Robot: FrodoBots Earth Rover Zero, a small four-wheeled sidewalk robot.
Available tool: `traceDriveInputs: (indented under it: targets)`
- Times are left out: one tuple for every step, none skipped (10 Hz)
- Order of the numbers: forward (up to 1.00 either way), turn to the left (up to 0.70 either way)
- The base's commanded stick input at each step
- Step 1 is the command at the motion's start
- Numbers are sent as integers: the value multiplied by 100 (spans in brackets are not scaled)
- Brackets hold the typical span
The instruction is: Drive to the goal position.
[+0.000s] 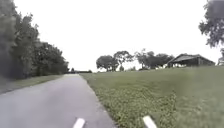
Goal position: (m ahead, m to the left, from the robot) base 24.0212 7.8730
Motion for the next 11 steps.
traceDriveInputs:
  targets:
    - [0, 70]
    - [0, 70]
    - [0, 70]
    - [0, 70]
    - [0, 70]
    - [0, 70]
    - [0, 70]
    - [0, 70]
    - [0, 70]
    - [0, 70]
    - [0, 70]
